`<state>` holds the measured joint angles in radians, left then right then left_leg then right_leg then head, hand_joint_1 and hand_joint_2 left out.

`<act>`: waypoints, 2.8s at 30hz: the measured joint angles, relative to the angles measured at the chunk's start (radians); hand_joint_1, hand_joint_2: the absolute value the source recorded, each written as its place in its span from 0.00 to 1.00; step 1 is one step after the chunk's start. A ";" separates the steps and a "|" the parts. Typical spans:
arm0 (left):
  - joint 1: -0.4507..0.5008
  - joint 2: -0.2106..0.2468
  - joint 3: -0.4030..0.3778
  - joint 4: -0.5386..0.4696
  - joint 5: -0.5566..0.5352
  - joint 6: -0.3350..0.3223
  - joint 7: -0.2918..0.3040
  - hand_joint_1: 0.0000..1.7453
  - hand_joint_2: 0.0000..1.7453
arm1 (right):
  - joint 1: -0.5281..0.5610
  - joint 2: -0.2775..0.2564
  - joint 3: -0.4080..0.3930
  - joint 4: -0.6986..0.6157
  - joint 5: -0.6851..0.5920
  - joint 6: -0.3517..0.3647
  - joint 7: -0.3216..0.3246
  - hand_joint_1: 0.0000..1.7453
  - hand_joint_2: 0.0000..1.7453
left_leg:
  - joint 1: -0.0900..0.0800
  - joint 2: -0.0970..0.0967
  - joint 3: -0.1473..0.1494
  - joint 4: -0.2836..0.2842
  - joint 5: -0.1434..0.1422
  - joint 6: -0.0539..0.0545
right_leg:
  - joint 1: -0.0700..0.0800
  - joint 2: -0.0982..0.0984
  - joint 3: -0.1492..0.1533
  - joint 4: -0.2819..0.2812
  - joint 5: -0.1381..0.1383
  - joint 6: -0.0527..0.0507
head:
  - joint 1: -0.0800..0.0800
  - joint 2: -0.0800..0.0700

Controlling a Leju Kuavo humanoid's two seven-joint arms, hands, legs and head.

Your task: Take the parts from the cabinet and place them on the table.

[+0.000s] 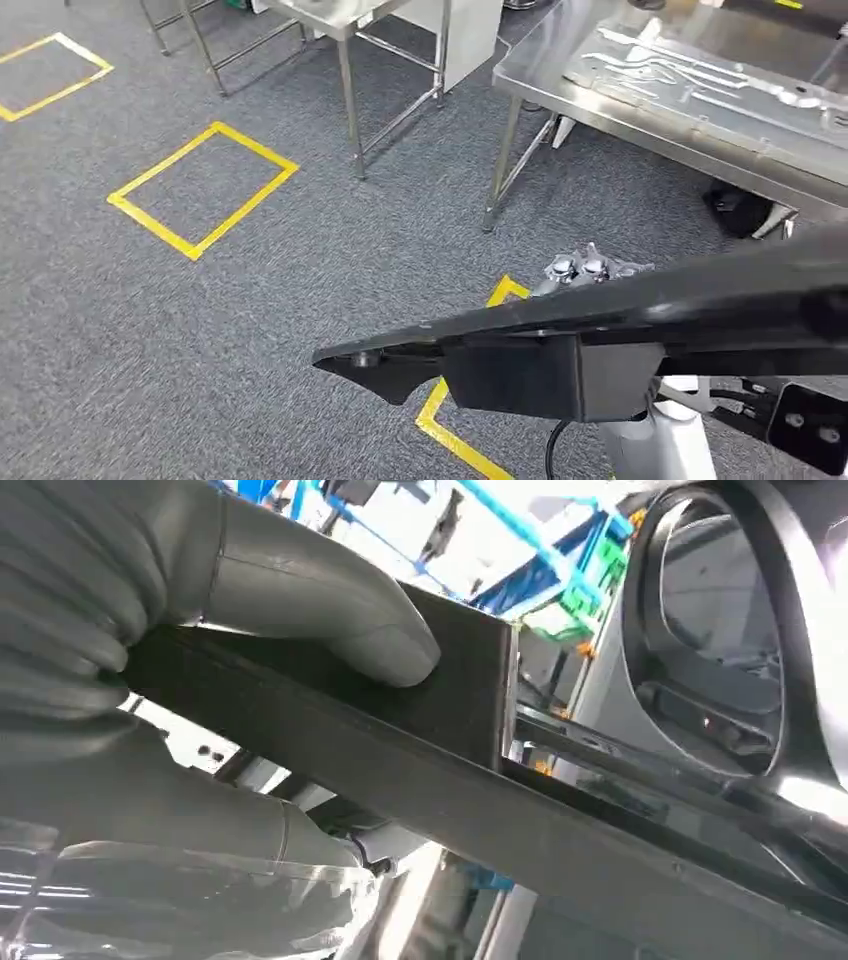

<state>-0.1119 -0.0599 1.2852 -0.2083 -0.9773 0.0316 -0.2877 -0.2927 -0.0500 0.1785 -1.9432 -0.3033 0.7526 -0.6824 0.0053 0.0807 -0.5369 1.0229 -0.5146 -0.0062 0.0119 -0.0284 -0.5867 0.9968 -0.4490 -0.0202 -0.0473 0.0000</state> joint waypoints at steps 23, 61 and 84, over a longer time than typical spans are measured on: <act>0.018 -0.006 -0.003 0.000 -0.017 -0.032 0.030 0.00 0.00 | 0.081 -0.012 0.042 -0.069 0.048 -0.122 0.031 1.00 1.00 | 0.011 -0.025 -0.025 0.010 0.020 0.028 | -0.016 0.028 -0.098 0.205 -0.058 0.044 | 0.000 0.000; 0.011 -0.037 -0.001 0.000 0.008 -0.132 0.010 0.00 0.00 | 0.030 -0.027 0.101 -0.004 -0.010 -0.143 0.068 1.00 1.00 | 0.005 0.030 -0.004 0.013 -0.008 0.003 | -0.006 0.000 -0.002 -0.001 0.007 0.008 | 0.000 0.000; 0.020 -0.032 -0.009 0.000 -0.022 -0.172 -0.009 0.00 0.00 | 0.093 -0.031 0.073 -0.006 0.052 -0.167 0.032 1.00 1.00 | 0.015 -0.085 -0.035 0.013 0.027 0.033 | -0.023 0.034 -0.108 0.216 -0.055 0.060 | 0.000 0.000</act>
<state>-0.0921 -0.0919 1.2761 -0.2079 -0.9998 -0.1408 -0.2964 -0.1997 -0.0809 0.2514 -1.9493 -0.2514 0.5856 -0.6504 0.0207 -0.0044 -0.5715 1.0356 -0.4871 0.0271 -0.0114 0.0054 -0.6944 1.2127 -0.5045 0.0402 -0.0473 0.0000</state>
